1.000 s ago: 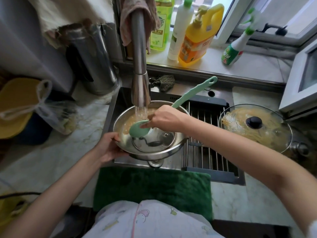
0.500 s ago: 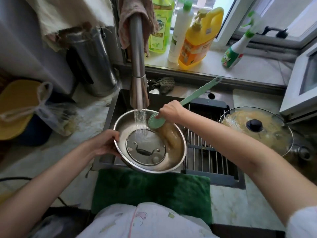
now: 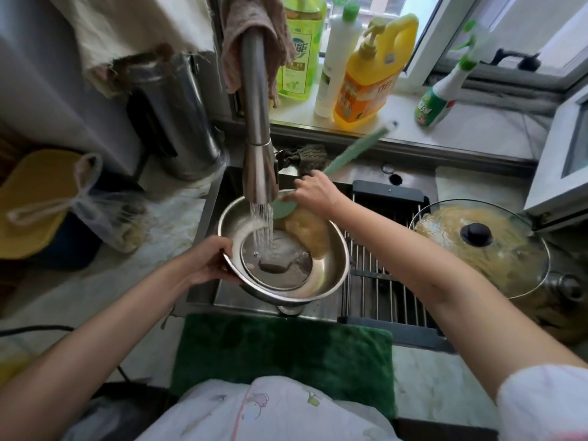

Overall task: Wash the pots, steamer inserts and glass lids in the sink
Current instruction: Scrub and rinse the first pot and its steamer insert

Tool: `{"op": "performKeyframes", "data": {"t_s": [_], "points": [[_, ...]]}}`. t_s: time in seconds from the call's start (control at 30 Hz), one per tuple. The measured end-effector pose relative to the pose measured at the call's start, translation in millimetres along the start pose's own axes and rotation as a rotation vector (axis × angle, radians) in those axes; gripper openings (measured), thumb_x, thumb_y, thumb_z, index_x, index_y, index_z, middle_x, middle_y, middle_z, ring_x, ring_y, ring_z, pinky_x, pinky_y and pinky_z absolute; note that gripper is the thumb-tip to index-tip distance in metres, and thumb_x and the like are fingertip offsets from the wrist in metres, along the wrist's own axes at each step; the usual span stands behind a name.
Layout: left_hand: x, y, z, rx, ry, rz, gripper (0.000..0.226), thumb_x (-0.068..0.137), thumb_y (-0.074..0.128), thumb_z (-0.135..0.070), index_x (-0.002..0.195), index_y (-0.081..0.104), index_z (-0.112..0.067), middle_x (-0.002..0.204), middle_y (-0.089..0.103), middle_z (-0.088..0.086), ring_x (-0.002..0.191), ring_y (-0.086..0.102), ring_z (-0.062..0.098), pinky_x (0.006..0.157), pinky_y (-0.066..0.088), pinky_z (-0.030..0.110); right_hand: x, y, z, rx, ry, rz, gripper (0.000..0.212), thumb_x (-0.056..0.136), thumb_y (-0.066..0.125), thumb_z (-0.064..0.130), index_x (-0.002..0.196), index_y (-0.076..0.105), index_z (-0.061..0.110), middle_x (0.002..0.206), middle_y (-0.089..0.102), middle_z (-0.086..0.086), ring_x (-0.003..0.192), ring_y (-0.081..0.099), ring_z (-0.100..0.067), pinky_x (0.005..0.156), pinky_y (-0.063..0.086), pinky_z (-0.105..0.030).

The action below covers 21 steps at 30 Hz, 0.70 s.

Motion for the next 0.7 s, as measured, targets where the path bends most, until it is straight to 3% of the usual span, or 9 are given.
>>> {"op": "performKeyframes", "data": {"t_s": [0.1, 0.2, 0.27, 0.33, 0.43, 0.53, 0.6, 0.7], "points": [[1.9, -10.7, -14.8, -0.037, 0.077, -0.112, 0.021, 0.075, 0.034, 0.005, 0.082, 0.051, -0.006, 0.081, 0.055, 0.018, 0.074, 0.07, 0.027, 0.049, 0.056, 0.035, -15.8, 19.1, -16.4, 0.053, 0.212, 0.082, 0.036, 0.099, 0.041, 0.015, 0.129, 0.057, 0.026, 0.107, 0.066, -0.006, 0.097, 0.065, -0.029, 0.064, 0.035, -0.032], [6.9, -20.8, -26.6, -0.11, 0.231, -0.213, 0.063, 0.072, 0.034, 0.013, 0.115, 0.041, -0.032, 0.099, 0.051, 0.015, 0.084, 0.061, 0.038, 0.045, 0.056, 0.043, -38.9, 62.5, -9.6, 0.178, 0.331, 0.378, 0.027, 0.094, 0.05, 0.022, 0.118, 0.064, 0.02, 0.11, 0.067, -0.003, 0.098, 0.066, -0.025, 0.07, 0.044, -0.031], [7.1, -22.2, -29.8, -0.141, 0.293, -0.261, 0.079, 0.068, 0.036, 0.015, 0.12, 0.037, -0.045, 0.108, 0.049, 0.012, 0.081, 0.059, 0.035, 0.045, 0.055, 0.043, -53.6, 93.7, 8.1, 0.375, 0.335, 0.532, 0.031, 0.09, 0.056, 0.03, 0.118, 0.065, 0.02, 0.111, 0.067, -0.001, 0.096, 0.065, -0.023, 0.078, 0.052, -0.033], [8.5, -18.5, -27.4, -0.165, 0.304, -0.293, 0.087, 0.068, 0.036, 0.015, 0.131, 0.034, -0.044, 0.112, 0.048, 0.012, 0.087, 0.056, 0.036, 0.044, 0.054, 0.041, -61.1, 107.3, 32.7, 0.609, 0.3, 0.604, 0.031, 0.087, 0.06, 0.03, 0.115, 0.068, 0.018, 0.109, 0.07, 0.0, 0.086, 0.065, -0.018, 0.076, 0.055, -0.029], [10.9, -16.2, -26.5, -0.145, 0.345, -0.333, 0.097, 0.066, 0.038, 0.016, 0.141, 0.027, -0.044, 0.129, 0.044, 0.006, 0.099, 0.055, 0.042, 0.046, 0.055, 0.044, -61.7, 102.2, 76.6, 1.134, 0.269, 0.63, 0.028, 0.092, 0.057, 0.017, 0.119, 0.066, 0.018, 0.083, 0.065, 0.007, 0.055, 0.048, -0.006, 0.046, 0.041, -0.015], [11.5, -18.2, -26.8, -0.15, 0.373, -0.349, 0.101, 0.062, 0.039, 0.017, 0.14, 0.029, -0.047, 0.133, 0.046, 0.009, 0.093, 0.058, 0.036, 0.049, 0.055, 0.046, -63.9, 93.1, 98.0, 1.632, 0.336, 0.613, 0.031, 0.095, 0.055, 0.018, 0.126, 0.06, 0.019, 0.064, 0.049, 0.006, 0.046, 0.039, -0.003, 0.043, 0.035, -0.014], [6.7, -19.1, -28.8, -0.171, 0.388, -0.331, 0.101, 0.062, 0.037, 0.018, 0.139, 0.029, -0.047, 0.135, 0.047, 0.008, 0.09, 0.058, 0.032, 0.051, 0.054, 0.045, -64.2, 98.0, 99.5, 1.645, 0.332, 0.64, 0.032, 0.095, 0.056, 0.019, 0.127, 0.06, 0.02, 0.063, 0.047, 0.006, 0.042, 0.037, -0.003, 0.04, 0.033, -0.014], [-3.2, -21.7, -34.9, -0.103, 0.436, -0.294, 0.101, 0.065, 0.037, 0.019, 0.14, 0.026, -0.048, 0.139, 0.044, 0.002, 0.094, 0.06, 0.031, 0.048, 0.055, 0.041, -64.8, 110.9, 77.4, 1.298, 0.342, 0.656, 0.034, 0.092, 0.061, 0.02, 0.125, 0.063, 0.019, 0.073, 0.055, 0.006, 0.05, 0.046, -0.004, 0.043, 0.038, -0.015]]}}
Point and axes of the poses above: each hand's wrist, its own x-axis towards the middle knuckle, its own y-axis out of the palm, z = x × y, the point moved 10 cm from there along x, towards the middle knuckle
